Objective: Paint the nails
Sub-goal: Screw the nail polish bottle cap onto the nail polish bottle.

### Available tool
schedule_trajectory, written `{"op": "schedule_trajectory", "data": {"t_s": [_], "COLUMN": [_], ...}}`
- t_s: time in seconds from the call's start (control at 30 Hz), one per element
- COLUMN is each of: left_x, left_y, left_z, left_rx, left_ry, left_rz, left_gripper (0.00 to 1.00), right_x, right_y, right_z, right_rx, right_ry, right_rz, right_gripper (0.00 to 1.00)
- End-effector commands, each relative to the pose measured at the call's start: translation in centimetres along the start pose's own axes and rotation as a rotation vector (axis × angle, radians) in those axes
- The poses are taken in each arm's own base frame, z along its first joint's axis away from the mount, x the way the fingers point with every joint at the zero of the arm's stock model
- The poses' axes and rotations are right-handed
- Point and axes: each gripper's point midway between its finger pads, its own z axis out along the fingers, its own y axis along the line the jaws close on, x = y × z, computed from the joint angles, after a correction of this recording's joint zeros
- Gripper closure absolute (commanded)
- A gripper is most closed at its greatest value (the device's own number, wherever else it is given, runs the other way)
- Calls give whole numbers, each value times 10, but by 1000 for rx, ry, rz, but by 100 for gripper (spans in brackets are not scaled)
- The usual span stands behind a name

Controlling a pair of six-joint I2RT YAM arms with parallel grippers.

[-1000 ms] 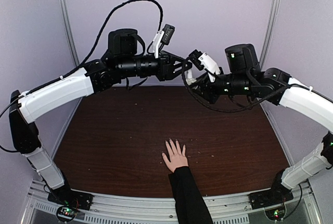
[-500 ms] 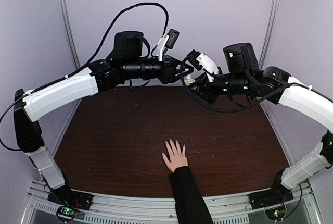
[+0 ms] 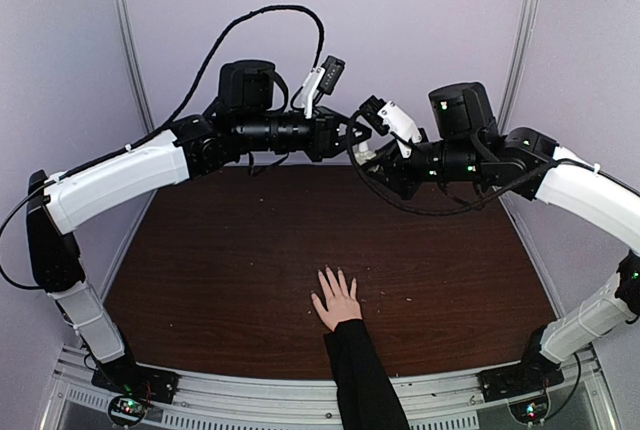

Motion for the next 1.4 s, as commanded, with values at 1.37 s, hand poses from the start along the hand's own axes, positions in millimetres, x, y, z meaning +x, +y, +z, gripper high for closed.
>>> {"op": "schedule_trajectory", "data": {"t_s": [1.37], "left_x": [26], "left_y": [-106], "left_z": [-28], "left_rx": [724], "left_ry": [46], "left_rz": [79], "left_gripper": [100], "right_x": [-95], "right_y": [94], "right_z": [-122], "right_rx": [-760], "right_ry": [-485], "right_rz": [-158], "right_gripper": [100]}}
